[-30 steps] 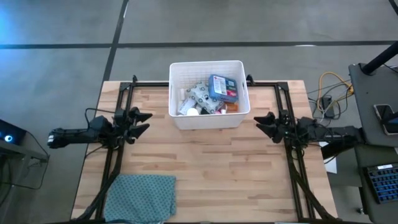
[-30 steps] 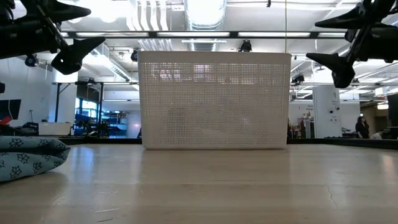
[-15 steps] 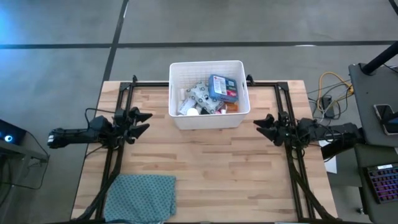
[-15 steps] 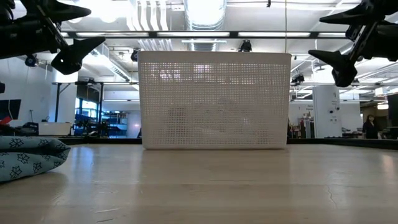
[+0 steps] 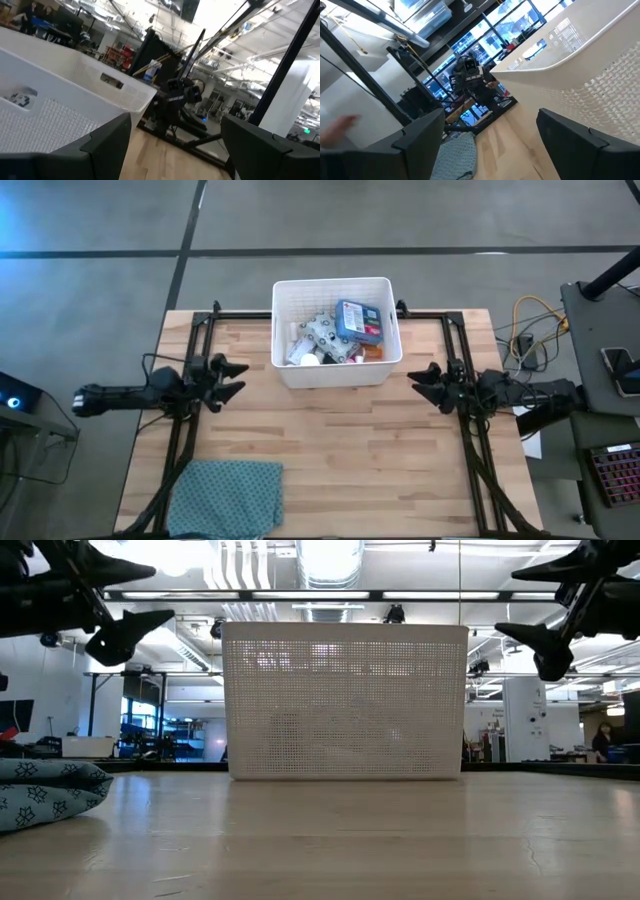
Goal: Pick & place medical supplies in basket/bin
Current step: Return to Home Position
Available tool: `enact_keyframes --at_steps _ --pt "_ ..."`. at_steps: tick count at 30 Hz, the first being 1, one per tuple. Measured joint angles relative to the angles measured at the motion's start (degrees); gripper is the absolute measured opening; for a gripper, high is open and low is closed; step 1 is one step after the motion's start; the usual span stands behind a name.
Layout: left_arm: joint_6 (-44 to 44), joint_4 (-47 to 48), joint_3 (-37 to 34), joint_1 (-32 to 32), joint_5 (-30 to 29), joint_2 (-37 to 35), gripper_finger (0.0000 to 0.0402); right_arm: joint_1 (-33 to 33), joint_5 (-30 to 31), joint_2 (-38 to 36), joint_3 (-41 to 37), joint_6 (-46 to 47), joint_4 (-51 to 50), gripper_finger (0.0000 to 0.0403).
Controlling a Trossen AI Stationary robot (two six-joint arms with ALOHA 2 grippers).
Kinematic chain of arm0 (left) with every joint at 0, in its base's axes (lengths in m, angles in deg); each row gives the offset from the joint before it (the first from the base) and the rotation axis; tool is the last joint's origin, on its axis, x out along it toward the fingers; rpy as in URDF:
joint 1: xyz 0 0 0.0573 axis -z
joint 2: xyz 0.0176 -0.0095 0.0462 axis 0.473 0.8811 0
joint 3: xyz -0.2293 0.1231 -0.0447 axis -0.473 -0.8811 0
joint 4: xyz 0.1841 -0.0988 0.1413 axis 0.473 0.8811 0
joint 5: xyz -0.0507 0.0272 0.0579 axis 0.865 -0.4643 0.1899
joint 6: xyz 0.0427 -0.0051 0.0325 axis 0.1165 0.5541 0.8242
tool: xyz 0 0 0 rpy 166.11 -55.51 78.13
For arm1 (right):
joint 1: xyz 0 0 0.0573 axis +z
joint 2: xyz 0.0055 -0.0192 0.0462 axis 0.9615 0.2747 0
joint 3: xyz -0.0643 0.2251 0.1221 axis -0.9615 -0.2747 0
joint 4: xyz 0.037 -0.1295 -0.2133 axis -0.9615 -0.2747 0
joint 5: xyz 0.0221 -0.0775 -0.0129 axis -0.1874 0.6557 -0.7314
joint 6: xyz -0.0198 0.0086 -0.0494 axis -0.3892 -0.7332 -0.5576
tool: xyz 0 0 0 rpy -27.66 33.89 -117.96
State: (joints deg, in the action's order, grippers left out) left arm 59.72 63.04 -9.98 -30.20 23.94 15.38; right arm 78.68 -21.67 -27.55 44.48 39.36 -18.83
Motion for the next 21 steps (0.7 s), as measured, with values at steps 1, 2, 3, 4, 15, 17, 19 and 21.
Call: enact_keyframes --at_steps 1,2,3,4,15,17,19,21 --pt "0.01 0.1 0.0 0.0 0.0 0.52 0.0287 -0.3 0.01 0.0 0.0 0.0 -0.04 0.0305" --pt "0.01 -0.09 0.0 0.0 -0.01 1.11 0.0287 -0.85 -0.01 0.0 0.0 0.0 -0.02 0.0306" --pt "0.02 -0.31 0.0 0.0 -0.01 1.85 0.0287 -1.71 -0.03 0.0 0.0 0.0 -0.03 0.0307" --pt "0.01 -0.22 0.0 0.0 -0.01 2.63 0.0287 -2.74 -0.02 0.0 0.0 0.0 -0.04 0.0308" --pt "0.01 -0.13 0.02 0.0 0.0 10.25 0.0287 -10.04 0.14 0.0 0.02 0.02 -0.01 0.0299" --pt "0.01 -0.13 0.02 0.0 0.0 11.68 0.0287 -10.05 0.13 0.0 0.02 0.02 0.0 0.03" --pt "0.01 -0.13 0.02 0.0 0.0 13.1 0.0287 -10.03 0.13 0.25 0.02 0.02 0.02 0.0302" --pt "0.02 -0.13 0.02 0.0 0.0 14.49 0.0287 -10.03 0.11 0.76 0.02 0.0 0.01 0.0305"
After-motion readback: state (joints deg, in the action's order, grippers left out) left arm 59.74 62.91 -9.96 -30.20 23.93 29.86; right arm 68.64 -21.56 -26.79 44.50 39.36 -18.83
